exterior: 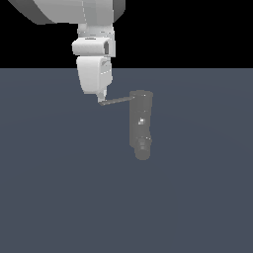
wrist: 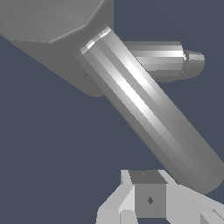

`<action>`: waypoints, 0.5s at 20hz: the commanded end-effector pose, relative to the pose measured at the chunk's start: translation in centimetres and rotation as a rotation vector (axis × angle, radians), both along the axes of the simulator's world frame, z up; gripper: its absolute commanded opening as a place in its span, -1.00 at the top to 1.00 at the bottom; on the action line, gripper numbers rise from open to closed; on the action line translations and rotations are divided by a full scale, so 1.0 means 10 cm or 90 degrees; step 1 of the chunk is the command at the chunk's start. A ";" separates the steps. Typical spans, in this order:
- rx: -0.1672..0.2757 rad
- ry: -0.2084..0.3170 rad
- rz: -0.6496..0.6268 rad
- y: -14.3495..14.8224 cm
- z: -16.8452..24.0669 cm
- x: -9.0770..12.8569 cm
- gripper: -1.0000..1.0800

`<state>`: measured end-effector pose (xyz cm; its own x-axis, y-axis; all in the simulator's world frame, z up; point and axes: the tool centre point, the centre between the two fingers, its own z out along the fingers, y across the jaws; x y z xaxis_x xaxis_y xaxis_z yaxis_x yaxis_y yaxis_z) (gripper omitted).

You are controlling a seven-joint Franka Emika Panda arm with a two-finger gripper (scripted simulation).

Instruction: Turn on the faucet by rotating a designated handle.

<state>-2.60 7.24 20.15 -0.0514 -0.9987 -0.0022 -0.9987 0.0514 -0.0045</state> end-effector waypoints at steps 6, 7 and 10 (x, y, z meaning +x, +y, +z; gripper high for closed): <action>-0.001 0.002 -0.003 -0.20 0.00 -0.20 1.00; -0.001 0.002 -0.003 -0.22 0.00 -0.22 1.00; -0.001 0.002 -0.003 -0.29 0.00 -0.30 1.00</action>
<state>-5.16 5.33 20.15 -0.0451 -0.9990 -0.0022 -0.9990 0.0451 -0.0037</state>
